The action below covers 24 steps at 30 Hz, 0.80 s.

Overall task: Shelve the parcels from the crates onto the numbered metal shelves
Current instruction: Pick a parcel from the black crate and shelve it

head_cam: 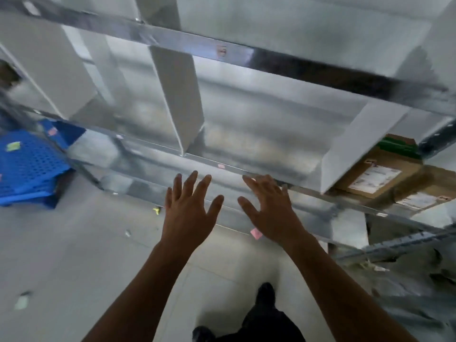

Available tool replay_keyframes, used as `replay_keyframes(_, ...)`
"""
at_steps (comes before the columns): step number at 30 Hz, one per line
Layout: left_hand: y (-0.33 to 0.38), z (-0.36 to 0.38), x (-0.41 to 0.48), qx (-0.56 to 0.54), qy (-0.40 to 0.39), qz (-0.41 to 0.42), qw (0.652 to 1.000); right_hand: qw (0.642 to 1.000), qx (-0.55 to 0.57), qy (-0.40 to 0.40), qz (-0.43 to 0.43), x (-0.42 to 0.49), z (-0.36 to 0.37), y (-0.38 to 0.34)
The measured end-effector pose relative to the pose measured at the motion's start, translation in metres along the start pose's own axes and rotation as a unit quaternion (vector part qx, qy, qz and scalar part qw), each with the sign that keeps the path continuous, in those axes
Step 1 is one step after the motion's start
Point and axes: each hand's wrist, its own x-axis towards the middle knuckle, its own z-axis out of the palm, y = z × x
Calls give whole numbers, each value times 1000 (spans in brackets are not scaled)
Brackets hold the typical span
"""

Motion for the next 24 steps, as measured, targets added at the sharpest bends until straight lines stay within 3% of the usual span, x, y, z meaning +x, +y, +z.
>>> replay_keyframes(6, -129, -73, -18, -8, 74, -140, 987, 991, 1, -61, -120, 73, 57, -133)
replay_keyframes(11, -239, -113, -36, -8, 118, -276, 954, 966, -9, -129, -222, 140, 126, -249)
replay_keyframes(16, -349, -167, -56, 12, 168, -381, 909, 928, -9, -189, -321, 203, 202, -377)
replay_keyframes(24, -485, -268, -117, 44, 266, -520, 810, 834, -12, -263, -485, 241, 285, -599)
